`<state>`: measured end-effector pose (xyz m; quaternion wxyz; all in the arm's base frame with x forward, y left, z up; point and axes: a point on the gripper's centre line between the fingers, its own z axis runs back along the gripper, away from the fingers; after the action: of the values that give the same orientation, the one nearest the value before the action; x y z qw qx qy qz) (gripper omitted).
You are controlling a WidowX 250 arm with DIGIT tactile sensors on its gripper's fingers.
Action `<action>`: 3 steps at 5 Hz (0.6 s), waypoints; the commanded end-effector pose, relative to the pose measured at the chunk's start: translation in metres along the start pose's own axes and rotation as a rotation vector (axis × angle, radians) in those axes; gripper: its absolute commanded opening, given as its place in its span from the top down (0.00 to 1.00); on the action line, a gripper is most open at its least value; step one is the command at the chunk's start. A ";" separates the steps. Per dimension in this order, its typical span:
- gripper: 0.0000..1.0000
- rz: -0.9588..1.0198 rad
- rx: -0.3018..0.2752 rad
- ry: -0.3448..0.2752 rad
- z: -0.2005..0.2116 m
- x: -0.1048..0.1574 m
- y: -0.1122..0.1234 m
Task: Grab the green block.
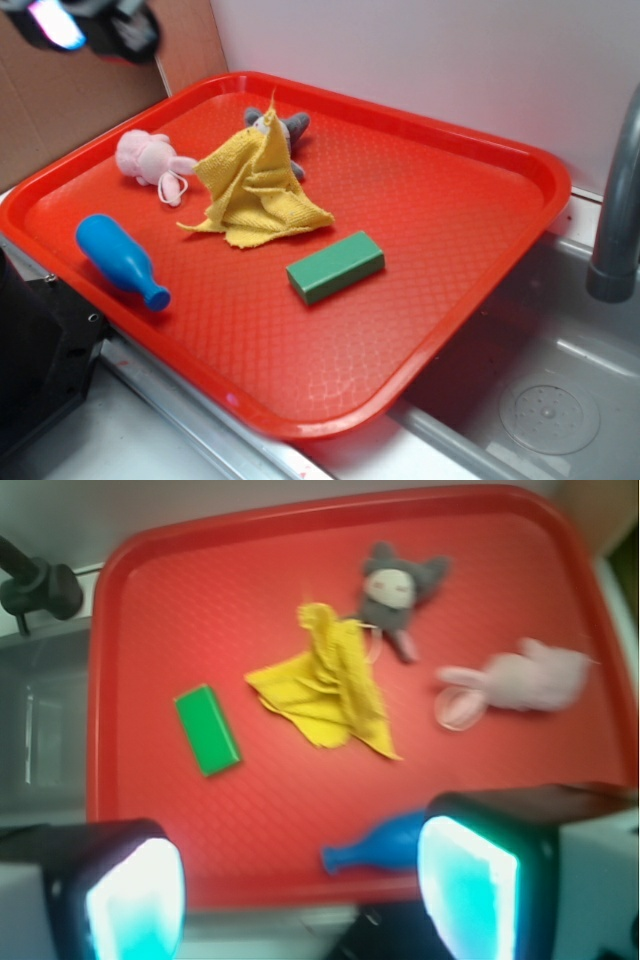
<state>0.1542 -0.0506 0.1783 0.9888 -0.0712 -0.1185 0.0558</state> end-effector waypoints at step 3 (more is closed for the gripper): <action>0.00 -0.240 0.001 0.010 -0.132 0.019 -0.068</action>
<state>0.2034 -0.1233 0.0538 0.9927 -0.0431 -0.0960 -0.0589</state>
